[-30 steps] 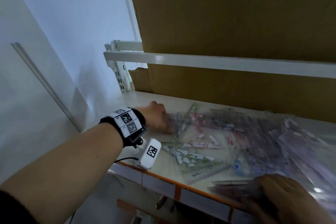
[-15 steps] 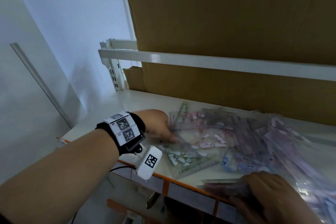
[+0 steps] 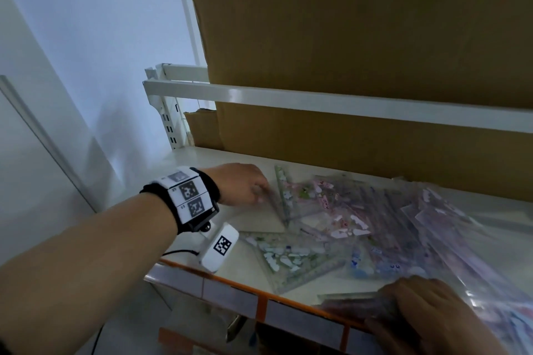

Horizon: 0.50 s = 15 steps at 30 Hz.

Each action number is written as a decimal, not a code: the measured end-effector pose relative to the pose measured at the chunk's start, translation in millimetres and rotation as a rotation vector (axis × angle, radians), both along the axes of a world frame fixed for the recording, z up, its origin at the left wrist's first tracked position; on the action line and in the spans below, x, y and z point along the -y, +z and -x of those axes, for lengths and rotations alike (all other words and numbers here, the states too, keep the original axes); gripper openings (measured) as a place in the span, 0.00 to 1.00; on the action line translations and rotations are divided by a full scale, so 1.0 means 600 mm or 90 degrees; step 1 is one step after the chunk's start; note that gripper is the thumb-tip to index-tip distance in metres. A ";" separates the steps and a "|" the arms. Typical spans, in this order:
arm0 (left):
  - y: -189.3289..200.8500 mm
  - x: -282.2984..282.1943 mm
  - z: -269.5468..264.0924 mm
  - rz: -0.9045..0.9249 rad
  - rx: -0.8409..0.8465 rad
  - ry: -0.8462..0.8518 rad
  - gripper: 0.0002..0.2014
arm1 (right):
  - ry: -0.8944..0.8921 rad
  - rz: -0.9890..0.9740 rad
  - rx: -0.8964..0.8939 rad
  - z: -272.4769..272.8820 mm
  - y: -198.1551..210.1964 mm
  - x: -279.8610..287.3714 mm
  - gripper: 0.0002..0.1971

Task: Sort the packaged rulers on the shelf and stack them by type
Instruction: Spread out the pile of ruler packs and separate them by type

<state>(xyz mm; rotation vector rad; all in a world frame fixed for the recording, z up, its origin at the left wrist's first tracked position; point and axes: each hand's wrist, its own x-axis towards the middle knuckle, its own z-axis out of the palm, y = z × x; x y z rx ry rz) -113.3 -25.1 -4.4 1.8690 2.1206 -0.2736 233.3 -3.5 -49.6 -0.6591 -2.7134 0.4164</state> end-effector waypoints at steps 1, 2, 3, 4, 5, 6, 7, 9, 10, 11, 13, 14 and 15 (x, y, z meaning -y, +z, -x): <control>-0.003 -0.004 0.003 0.010 -0.014 -0.032 0.19 | 0.021 0.013 -0.051 0.006 -0.012 -0.010 0.31; -0.005 -0.006 0.005 0.017 -0.026 -0.055 0.20 | 0.020 0.013 -0.092 0.009 -0.016 -0.015 0.31; -0.007 -0.008 0.007 0.021 -0.038 -0.070 0.21 | 0.013 0.000 -0.107 0.013 -0.018 -0.014 0.28; -0.008 -0.008 0.009 0.028 -0.049 -0.079 0.22 | 0.014 -0.051 -0.113 0.014 -0.021 -0.015 0.24; -0.008 -0.006 0.010 0.038 -0.059 -0.089 0.23 | 0.050 -0.123 -0.115 0.008 -0.026 -0.017 0.21; -0.006 -0.002 0.013 0.050 -0.068 -0.100 0.23 | 0.046 -0.118 -0.122 0.007 -0.029 -0.015 0.24; -0.003 0.003 0.016 0.061 -0.073 -0.112 0.23 | 0.034 -0.143 -0.140 0.001 -0.036 -0.021 0.31; 0.008 0.019 0.028 0.074 -0.069 -0.126 0.22 | -0.005 -0.144 -0.106 0.007 -0.037 -0.020 0.39; 0.014 0.029 0.034 0.077 -0.064 -0.124 0.20 | -0.003 -0.130 -0.082 0.004 -0.034 -0.018 0.37; 0.021 0.039 0.040 0.079 -0.060 -0.120 0.19 | -0.003 -0.142 -0.111 0.004 -0.030 -0.014 0.33; 0.033 0.057 0.051 0.090 -0.057 -0.122 0.17 | -0.012 -0.124 -0.145 0.008 -0.023 -0.005 0.32; 0.036 0.063 0.056 0.099 -0.054 -0.127 0.16 | -0.027 -0.110 -0.151 0.013 -0.019 0.000 0.32; 0.038 0.067 0.061 0.106 -0.049 -0.136 0.15 | -0.045 -0.121 -0.173 0.020 -0.025 0.000 0.33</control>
